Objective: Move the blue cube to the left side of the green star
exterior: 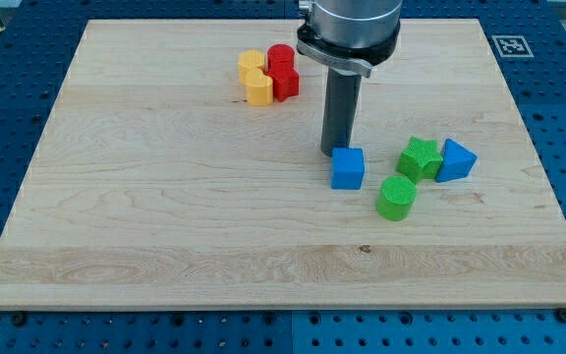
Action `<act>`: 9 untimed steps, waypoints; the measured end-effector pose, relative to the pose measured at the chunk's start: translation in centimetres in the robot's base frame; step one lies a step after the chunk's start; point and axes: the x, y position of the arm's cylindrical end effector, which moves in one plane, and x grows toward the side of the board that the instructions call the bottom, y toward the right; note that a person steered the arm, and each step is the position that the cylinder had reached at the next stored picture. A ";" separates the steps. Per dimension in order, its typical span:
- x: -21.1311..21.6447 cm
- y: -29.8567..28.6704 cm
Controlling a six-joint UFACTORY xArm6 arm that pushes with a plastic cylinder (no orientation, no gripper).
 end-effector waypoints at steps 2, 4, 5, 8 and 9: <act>0.5 -4.4; 3.8 -4.2; 4.1 -1.5; 3.9 2.8; 2.5 0.1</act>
